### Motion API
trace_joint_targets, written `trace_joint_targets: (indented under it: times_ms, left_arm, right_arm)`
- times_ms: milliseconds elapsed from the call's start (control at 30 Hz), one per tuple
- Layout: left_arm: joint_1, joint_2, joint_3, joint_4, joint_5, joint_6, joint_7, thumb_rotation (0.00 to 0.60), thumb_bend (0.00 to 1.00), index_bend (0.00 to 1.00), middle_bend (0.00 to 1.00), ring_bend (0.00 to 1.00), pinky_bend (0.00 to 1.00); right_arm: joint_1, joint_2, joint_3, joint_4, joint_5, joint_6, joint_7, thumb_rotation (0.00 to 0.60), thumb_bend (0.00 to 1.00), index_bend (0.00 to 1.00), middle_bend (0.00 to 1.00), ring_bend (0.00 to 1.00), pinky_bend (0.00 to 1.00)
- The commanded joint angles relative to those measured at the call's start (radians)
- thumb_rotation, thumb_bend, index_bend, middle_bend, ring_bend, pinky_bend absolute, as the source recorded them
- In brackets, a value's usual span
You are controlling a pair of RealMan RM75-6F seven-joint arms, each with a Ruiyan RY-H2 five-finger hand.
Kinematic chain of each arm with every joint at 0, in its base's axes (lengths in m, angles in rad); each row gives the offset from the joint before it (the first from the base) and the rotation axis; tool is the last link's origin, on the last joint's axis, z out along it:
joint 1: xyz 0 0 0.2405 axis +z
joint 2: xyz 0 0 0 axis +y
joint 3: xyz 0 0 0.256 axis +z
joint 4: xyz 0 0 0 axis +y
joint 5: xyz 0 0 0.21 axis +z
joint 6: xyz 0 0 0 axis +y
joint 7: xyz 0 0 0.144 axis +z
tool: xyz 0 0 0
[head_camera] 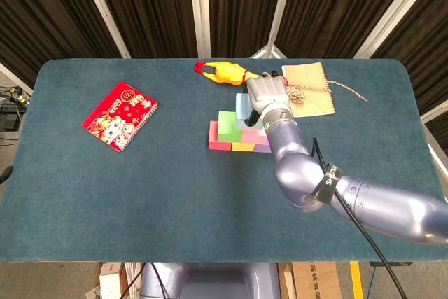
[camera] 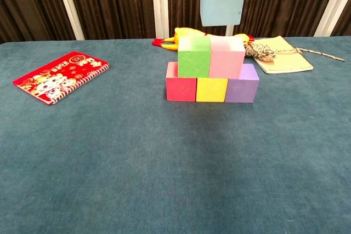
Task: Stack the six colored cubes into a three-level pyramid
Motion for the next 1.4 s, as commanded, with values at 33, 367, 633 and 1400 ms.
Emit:
trace_joint_targets:
  times_ms: [33, 367, 633, 1400]
  left_arm:
    - [0.000, 0.001, 0.001, 0.000, 0.000, -0.003, 0.000, 0.600, 0.18, 0.20, 0.02, 0.00, 0.03]
    - [-0.002, -0.004, -0.003, -0.001, -0.009, -0.006, 0.011, 0.600, 0.18, 0.20, 0.02, 0.00, 0.03]
    - [-0.004, -0.008, -0.003, 0.005, -0.013, -0.009, 0.019, 0.600, 0.18, 0.20, 0.02, 0.00, 0.03]
    - [0.000, -0.009, -0.005, 0.003, -0.011, -0.001, 0.019, 0.600, 0.18, 0.20, 0.02, 0.00, 0.03]
  right_arm:
    - [-0.014, -0.029, -0.002, 0.022, -0.040, -0.015, 0.016, 0.600, 0.33, 0.43, 0.40, 0.17, 0.00]
    - [-0.019, -0.095, -0.023, 0.088, -0.104, -0.034, 0.031, 0.600, 0.33, 0.43, 0.40, 0.17, 0.00]
    - [-0.017, -0.113, -0.029, 0.121, -0.086, -0.055, 0.028, 0.600, 0.33, 0.43, 0.40, 0.17, 0.00]
    - [-0.008, -0.131, -0.034, 0.117, -0.075, -0.043, 0.025, 0.600, 0.33, 0.43, 0.40, 0.17, 0.00]
